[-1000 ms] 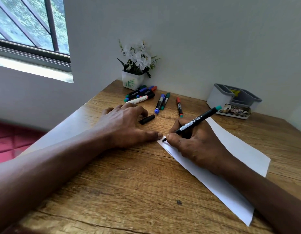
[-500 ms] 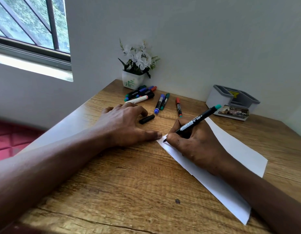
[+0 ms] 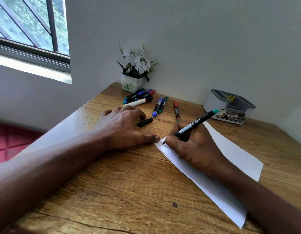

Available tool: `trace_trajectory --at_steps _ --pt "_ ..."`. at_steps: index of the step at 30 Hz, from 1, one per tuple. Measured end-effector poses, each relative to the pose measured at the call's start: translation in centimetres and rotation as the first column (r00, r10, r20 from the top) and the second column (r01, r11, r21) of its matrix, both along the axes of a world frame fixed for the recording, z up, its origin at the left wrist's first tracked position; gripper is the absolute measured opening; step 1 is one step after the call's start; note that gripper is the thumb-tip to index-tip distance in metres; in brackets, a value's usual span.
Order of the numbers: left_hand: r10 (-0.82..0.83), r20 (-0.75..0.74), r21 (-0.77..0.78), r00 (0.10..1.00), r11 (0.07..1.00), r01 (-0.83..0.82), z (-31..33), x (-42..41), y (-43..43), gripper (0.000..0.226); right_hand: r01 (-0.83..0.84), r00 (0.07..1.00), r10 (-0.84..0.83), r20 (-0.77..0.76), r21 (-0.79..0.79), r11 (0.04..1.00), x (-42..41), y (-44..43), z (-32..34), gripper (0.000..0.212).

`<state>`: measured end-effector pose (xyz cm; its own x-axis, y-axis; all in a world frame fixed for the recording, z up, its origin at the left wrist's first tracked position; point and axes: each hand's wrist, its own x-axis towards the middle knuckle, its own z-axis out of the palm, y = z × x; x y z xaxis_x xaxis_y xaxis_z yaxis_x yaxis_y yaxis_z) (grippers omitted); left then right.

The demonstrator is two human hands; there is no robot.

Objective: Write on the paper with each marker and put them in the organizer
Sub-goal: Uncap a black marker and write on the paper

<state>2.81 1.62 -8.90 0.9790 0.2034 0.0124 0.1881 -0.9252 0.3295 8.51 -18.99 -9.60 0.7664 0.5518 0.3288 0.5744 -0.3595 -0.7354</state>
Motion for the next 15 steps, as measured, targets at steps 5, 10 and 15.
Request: trace_trajectory --at_steps 5,10,15 --pt "0.0 -0.011 0.0 1.0 1.0 0.0 0.08 0.05 -0.04 0.092 0.046 0.999 -0.045 -0.018 0.026 0.999 -0.17 -0.02 0.06 0.009" --pt "-0.005 0.004 -0.006 1.0 1.0 0.005 -0.11 0.03 0.09 0.094 0.054 0.999 -0.054 -0.006 -0.006 0.999 -0.18 -0.01 0.32 0.015" --pt "0.0 -0.003 -0.006 1.0 1.0 0.0 -0.06 0.09 0.1 0.093 0.104 0.994 -0.104 0.045 0.012 0.995 -0.42 0.0 0.07 0.012"
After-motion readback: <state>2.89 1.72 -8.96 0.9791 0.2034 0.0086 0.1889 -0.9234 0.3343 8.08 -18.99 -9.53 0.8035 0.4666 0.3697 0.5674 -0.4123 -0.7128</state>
